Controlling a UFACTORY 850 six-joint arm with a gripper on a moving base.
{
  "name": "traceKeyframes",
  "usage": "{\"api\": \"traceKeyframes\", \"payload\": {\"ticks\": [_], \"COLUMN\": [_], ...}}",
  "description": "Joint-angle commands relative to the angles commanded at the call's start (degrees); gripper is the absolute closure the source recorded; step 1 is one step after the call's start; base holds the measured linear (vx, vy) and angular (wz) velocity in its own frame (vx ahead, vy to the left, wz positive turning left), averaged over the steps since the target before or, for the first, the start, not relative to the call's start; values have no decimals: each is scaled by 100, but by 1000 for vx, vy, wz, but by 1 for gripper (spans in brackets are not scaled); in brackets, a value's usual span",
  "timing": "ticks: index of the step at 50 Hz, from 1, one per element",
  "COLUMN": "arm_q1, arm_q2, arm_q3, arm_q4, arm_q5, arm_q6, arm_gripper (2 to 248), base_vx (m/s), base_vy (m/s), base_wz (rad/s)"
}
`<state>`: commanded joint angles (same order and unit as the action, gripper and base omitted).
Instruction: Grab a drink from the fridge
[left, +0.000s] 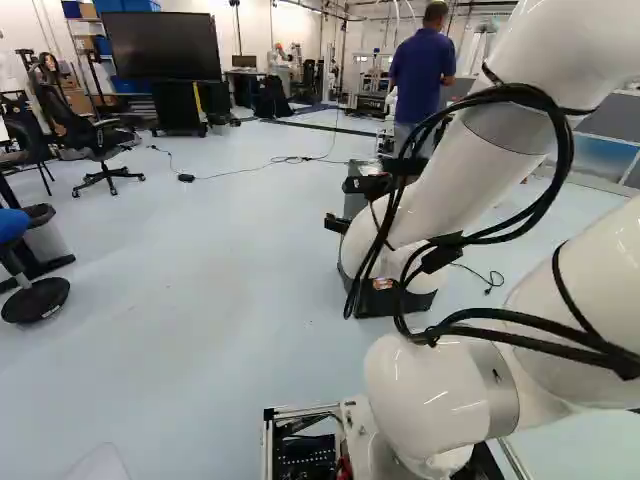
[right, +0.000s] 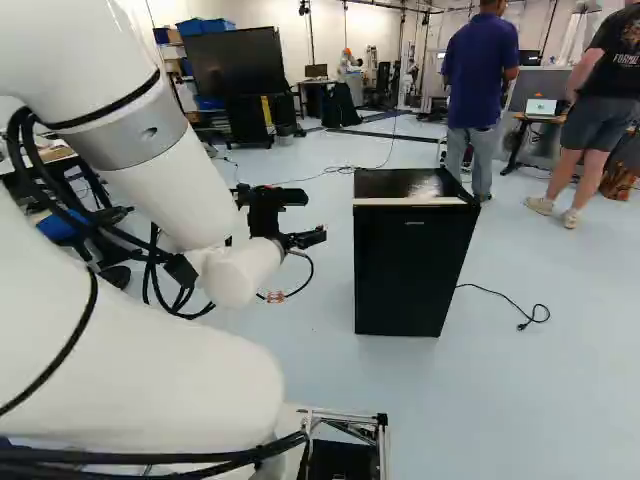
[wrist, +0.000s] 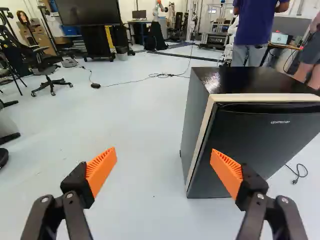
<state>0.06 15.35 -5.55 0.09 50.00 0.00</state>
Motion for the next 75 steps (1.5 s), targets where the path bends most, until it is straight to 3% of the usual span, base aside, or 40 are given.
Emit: {"api": "traceKeyframes", "payload": {"ticks": [21, 54, 75], "arm_q1": [110, 505, 777], "arm_q2": [-255, -1111, -1536], "arm_q3": [-220, -617, -693], "arm_q4": [265, 904, 1487], "arm_q5": [130, 509, 997], "arm_q6": [0, 0, 0], "arm_gripper": [3, 3, 3], "base_vx": [0, 0, 0], "base_vy": [0, 0, 0], "base_wz": [0, 0, 0]}}
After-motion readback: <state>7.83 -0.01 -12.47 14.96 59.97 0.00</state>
